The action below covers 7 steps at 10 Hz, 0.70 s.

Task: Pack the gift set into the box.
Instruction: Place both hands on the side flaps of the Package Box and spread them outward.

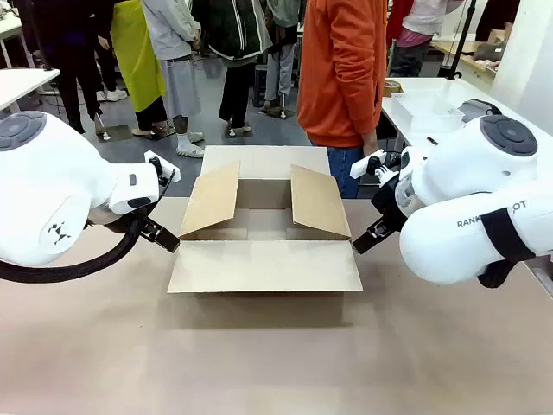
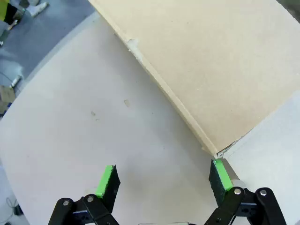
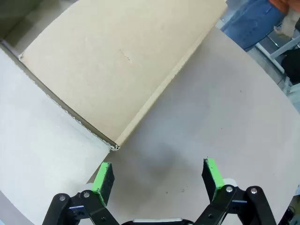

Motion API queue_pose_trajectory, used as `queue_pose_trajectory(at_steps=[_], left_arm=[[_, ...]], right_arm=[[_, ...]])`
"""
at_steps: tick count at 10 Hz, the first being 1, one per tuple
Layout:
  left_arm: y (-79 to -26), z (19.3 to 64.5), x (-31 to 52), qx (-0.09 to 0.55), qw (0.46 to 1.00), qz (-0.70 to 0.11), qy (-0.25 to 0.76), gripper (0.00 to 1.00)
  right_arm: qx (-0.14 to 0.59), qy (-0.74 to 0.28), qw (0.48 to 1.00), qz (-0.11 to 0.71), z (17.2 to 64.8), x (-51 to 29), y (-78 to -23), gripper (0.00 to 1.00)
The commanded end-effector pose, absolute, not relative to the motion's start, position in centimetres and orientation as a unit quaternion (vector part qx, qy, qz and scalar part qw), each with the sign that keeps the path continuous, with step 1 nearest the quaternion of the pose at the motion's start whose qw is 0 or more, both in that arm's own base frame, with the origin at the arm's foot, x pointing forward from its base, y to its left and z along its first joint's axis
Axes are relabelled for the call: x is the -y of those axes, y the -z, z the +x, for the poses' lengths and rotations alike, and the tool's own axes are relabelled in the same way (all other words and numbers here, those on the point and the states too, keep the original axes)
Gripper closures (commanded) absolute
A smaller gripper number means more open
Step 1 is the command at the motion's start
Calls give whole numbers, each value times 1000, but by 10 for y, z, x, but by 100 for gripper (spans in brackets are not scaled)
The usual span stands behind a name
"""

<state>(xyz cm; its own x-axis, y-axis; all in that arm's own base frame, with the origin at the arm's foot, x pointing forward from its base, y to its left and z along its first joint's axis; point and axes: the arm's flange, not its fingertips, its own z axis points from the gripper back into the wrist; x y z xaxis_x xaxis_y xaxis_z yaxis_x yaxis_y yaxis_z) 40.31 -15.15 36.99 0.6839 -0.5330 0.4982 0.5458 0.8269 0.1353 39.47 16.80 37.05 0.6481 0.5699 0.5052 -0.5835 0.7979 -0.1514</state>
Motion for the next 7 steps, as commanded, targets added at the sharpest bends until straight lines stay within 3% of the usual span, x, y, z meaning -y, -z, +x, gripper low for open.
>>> queue_pose_trajectory(at_steps=[1, 7], left_arm=[[-370, 403, 152, 268, 917, -12, 294, 0], [-370, 403, 152, 268, 917, -12, 294, 0]], right_arm=[[274, -318, 908, 12, 395, -168, -371, 0], [274, -318, 908, 12, 395, -168, -371, 0]])
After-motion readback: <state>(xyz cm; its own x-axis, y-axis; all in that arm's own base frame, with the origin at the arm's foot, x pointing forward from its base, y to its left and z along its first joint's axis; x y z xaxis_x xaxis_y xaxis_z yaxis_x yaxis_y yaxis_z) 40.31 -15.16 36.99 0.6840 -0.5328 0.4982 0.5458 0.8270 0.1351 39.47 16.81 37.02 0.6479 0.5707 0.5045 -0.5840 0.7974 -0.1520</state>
